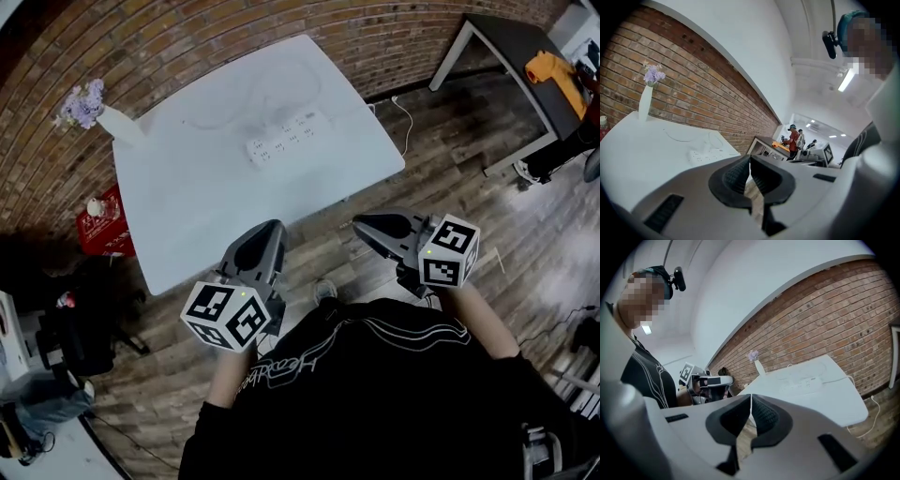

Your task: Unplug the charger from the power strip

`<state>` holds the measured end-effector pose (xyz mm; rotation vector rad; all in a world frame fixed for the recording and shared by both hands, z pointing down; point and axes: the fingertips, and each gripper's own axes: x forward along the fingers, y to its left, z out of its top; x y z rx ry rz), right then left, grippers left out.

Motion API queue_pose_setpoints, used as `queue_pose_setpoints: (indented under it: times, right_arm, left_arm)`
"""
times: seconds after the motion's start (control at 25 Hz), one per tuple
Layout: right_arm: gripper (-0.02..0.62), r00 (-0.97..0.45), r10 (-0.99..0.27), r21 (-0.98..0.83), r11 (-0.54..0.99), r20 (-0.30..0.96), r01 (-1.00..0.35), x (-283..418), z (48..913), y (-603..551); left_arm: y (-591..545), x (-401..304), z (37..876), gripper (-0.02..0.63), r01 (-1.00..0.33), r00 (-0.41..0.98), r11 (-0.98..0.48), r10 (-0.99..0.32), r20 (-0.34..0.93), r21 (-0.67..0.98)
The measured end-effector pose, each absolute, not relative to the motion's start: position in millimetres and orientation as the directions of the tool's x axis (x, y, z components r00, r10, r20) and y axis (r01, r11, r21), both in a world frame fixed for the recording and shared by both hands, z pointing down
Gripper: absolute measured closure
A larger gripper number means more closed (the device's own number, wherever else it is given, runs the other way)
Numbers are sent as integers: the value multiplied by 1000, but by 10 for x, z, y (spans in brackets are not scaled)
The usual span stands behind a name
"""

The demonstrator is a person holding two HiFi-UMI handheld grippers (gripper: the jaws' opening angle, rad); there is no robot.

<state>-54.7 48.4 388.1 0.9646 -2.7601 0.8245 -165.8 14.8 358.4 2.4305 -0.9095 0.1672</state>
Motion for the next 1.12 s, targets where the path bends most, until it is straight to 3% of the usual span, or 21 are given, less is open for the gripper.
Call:
queue_pose_setpoints:
  times: [0.44,0.8,1.04,1.12]
  right_arm:
    - [597,-845,-480,-486,694,236,-531,-359,3941,-613]
    - [595,-901,-318,-434,796,294,-422,-115,4124,-1646]
    - [582,-913,-222,-410,839,341,-357,17,4452,-2108]
    - [515,-907,-193,-383,859,374,-340,28,4607,-2210]
  left_arm:
    - [-775,-1630,3616,600,-719,684,-536,-658,315,443]
    - [-1459,-1542,3845,596,-824,536,-368,-752,383,431]
    - [-1714,-1375,4091,509,-867,452,-271,-782,429,419]
    - [-1757,-1355,4196,480,-881,419,-234,-791,447,412]
